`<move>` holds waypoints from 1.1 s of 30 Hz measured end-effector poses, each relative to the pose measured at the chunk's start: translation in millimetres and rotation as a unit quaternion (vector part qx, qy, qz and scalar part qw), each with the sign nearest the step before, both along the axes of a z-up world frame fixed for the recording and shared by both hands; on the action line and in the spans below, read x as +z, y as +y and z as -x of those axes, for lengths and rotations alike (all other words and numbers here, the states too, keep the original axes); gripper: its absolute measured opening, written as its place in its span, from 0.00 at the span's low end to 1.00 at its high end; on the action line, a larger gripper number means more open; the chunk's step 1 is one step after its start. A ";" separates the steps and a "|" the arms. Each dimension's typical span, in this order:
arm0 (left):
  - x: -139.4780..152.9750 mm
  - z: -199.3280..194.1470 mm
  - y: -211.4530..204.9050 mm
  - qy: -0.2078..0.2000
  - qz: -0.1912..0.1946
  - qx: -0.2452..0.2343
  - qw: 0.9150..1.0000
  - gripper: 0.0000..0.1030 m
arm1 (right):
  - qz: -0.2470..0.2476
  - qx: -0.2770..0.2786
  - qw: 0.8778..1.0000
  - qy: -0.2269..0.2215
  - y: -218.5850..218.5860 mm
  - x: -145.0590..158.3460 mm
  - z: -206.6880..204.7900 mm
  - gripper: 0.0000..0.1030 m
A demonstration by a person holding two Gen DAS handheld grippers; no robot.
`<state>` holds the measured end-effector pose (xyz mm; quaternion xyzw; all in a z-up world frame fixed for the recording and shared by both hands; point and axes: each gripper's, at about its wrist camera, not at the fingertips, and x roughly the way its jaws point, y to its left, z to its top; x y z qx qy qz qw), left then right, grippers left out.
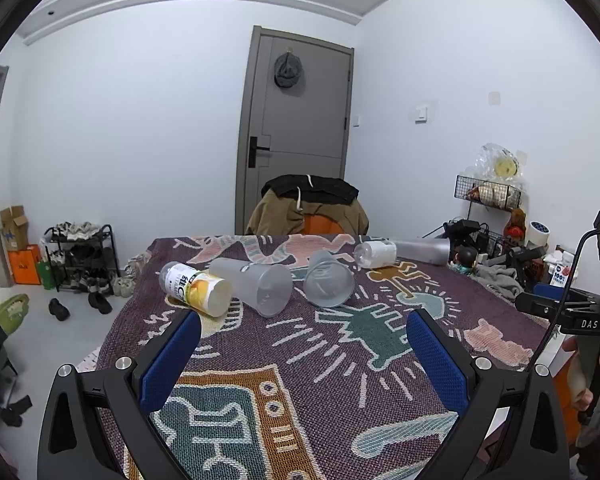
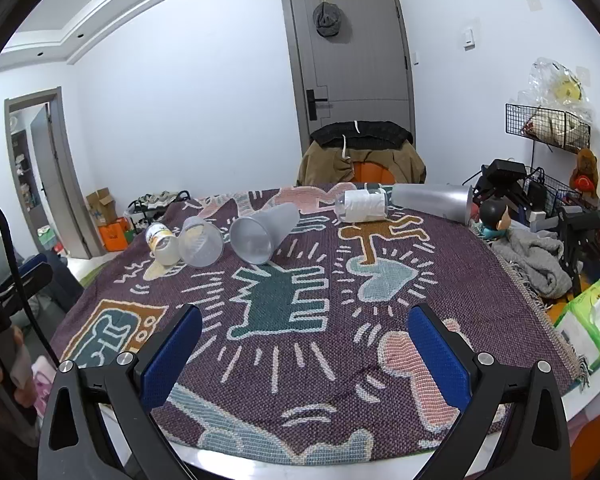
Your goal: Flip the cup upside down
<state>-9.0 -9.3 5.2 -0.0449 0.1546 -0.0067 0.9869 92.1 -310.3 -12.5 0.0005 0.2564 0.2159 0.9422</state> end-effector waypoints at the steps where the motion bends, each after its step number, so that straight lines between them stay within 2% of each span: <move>1: 0.2 0.1 -0.6 0.000 -0.001 0.000 1.000 1.00 | 0.000 0.000 1.000 -0.001 0.2 0.1 0.2 1.00; 25: 0.1 0.3 -0.6 0.004 -0.004 -0.001 1.000 1.00 | 0.000 -0.004 1.000 -0.004 -1.6 0.3 1.1 1.00; 33: -2.0 -9.3 2.3 0.021 -0.001 -0.002 1.000 1.00 | 0.000 -0.005 1.000 -0.003 -2.6 0.2 0.5 1.00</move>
